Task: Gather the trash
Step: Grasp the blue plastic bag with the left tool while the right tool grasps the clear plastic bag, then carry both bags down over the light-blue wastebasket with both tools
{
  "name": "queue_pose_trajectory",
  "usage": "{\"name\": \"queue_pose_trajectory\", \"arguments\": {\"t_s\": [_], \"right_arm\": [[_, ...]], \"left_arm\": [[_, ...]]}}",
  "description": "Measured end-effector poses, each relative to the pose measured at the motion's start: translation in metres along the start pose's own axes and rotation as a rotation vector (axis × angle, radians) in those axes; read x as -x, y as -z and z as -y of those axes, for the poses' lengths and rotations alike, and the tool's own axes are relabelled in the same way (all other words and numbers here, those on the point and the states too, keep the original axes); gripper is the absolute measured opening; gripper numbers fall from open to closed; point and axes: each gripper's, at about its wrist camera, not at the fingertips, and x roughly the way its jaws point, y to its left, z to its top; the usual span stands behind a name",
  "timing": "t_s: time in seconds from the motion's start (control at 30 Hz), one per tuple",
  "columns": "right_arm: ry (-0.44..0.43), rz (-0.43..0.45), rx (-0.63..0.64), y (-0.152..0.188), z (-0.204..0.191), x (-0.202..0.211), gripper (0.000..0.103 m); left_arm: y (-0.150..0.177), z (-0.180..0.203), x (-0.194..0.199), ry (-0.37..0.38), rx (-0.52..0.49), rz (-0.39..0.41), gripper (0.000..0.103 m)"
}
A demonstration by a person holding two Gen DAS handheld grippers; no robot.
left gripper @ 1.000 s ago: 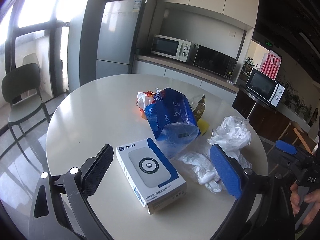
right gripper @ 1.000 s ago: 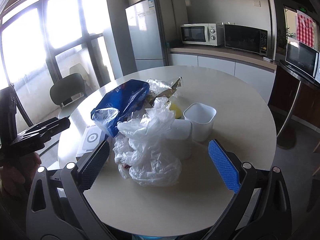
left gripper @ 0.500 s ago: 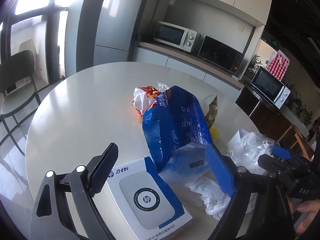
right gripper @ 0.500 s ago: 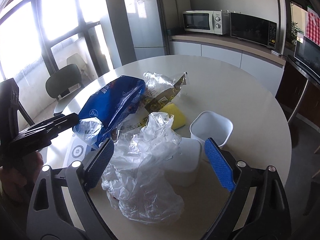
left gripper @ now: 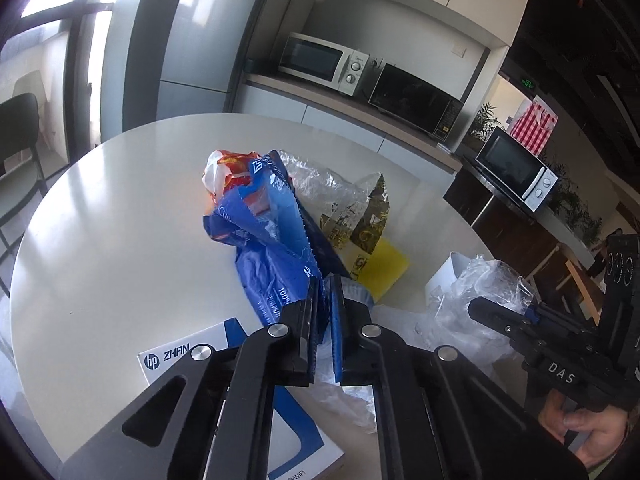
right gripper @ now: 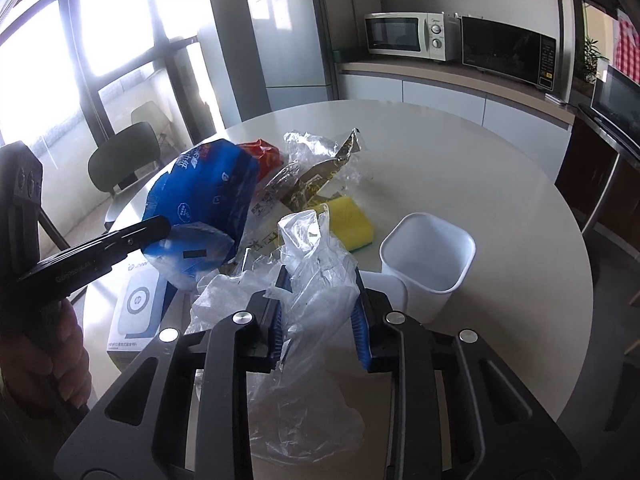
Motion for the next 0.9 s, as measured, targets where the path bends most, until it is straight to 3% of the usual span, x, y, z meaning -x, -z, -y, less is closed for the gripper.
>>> {"name": "queue_pose_trajectory", "arguments": {"t_s": [0.33,0.57,0.9], "right_arm": [[-0.035,0.095,0.01,0.006,-0.007,0.056,0.025],[-0.084,0.102,0.047,0.029,-0.027,0.092,0.025],[-0.118,0.056,0.079,0.085,-0.045,0.129,0.025]], "left_arm": [[-0.001,0.02,0.061,-0.009,-0.036,0.101,0.004],[0.032,0.038,0.117,0.018,-0.08,0.142,0.003],[0.084,0.04,0.182,-0.003,-0.1,0.156,0.003]]}}
